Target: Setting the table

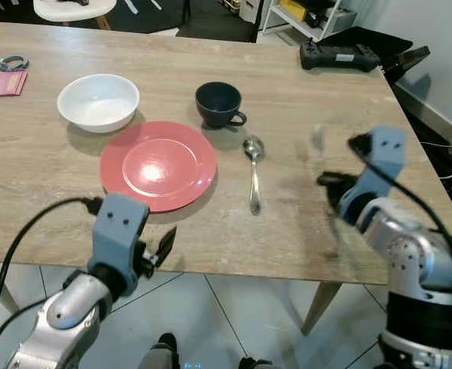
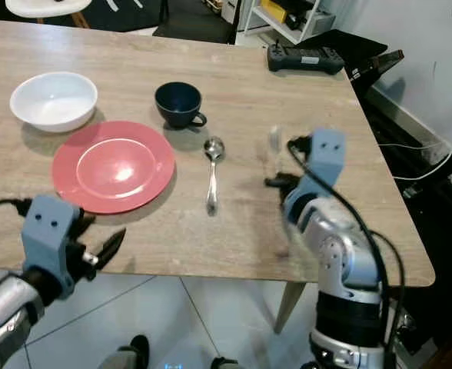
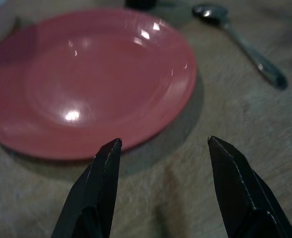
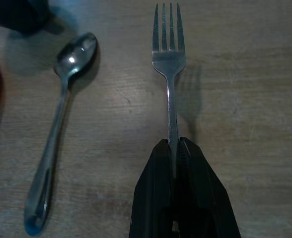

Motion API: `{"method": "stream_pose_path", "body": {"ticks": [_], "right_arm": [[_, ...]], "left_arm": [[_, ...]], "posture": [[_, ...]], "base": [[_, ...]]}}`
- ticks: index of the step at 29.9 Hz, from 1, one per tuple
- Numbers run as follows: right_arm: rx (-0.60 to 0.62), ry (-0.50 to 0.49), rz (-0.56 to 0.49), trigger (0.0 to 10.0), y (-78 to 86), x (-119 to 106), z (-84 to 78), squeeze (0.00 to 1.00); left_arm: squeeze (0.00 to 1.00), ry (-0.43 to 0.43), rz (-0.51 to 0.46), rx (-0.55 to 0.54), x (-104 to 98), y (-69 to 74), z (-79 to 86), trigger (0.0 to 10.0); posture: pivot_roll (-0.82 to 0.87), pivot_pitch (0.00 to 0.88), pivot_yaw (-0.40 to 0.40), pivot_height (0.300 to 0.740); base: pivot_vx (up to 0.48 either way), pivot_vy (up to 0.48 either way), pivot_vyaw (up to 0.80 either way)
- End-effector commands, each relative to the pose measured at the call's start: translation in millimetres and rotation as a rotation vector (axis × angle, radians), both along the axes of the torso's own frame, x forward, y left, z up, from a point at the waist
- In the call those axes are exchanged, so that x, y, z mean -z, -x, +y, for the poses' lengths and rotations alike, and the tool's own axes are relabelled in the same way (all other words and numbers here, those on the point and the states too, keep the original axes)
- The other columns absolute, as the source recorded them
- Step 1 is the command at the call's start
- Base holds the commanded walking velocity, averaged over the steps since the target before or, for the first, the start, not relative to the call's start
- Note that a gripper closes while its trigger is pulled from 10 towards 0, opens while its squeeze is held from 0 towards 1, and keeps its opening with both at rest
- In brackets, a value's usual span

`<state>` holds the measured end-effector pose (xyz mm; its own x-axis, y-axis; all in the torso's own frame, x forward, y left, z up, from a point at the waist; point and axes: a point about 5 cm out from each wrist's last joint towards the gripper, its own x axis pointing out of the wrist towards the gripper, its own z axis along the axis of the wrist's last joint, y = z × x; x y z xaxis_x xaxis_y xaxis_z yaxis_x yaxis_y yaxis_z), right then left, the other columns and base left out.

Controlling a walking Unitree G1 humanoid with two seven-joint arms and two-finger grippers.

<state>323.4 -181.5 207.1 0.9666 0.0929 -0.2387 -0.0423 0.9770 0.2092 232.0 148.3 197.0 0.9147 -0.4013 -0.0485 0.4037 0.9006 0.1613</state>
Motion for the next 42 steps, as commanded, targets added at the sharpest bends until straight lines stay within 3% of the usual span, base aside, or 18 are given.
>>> {"method": "stream_pose_path", "body": {"ticks": [1, 5, 6, 9, 11, 19, 34, 42], "right_arm": [[0.014, -0.001, 0.043, 10.0, 1.8, 9, -2.8, 0.0], [0.017, 0.002, 0.07, 10.0, 1.2, 14, 1.9, 0.0], [0.038, -0.001, 0.083, 10.0, -1.4, 18, 5.1, 0.0], [0.048, -0.006, 0.084, 10.0, -2.5, 18, 5.9, 0.0], [0.053, -0.021, 0.078, 10.0, -5.7, 16, 8.7, 0.0], [0.078, -0.096, 0.082, 10.0, -8.7, 12, 11.7, 0.0], [0.224, -0.083, -0.001, 10.0, -11.2, 12, 2.9, 0.0], [0.186, -0.073, -0.028, 10.0, -9.6, 27, 10.8, 0.0]], "left_arm": [[0.0, 0.01, -0.018, 0.078, -11, 4.3, -4.5, 10.0], [0.0, 0.033, -0.015, 0.221, -31, 9.3, -8.0, 10.0], [0.0, 0.063, 0.043, 0.336, -33, 14.7, -11.2, 10.0], [0.0, 0.07, 0.066, 0.369, -31, 16.4, -12.3, 10.0], [0.0, -0.004, 0.1, 0.413, -24, 21.4, -12.7, 10.0], [0.0, -0.084, 0.133, 0.352, -16, 20.3, -2.4, 10.0], [0.0, -0.047, 0.141, 0.354, -18, 20.3, -6.0, 10.0], [0.0, -0.04, 0.142, 0.35, -19, 19.4, -6.9, 10.0]], "posture": [[0.1, 0.171, -0.014, 0.74], [0.1, 0.171, -0.015, 0.74], [0.1, 0.169, -0.011, 0.74], [0.1, 0.169, -0.011, 0.74], [0.09, 0.168, -0.004, 0.74], [0.09, 0.166, -0.006, 0.74], [0.1, 0.158, -0.005, 0.74], [0.11, 0.164, -0.001, 0.74]], "base": [[0.0, 0.0, 0.0], [0.0, 0.0, 0.0], [0.0, 0.0, 0.0], [0.0, 0.0, 0.0], [0.0, 0.0, 0.0], [0.0, 0.0, 0.0], [0.0, 0.0, 0.0], [0.0, 0.0, 0.0]]}}
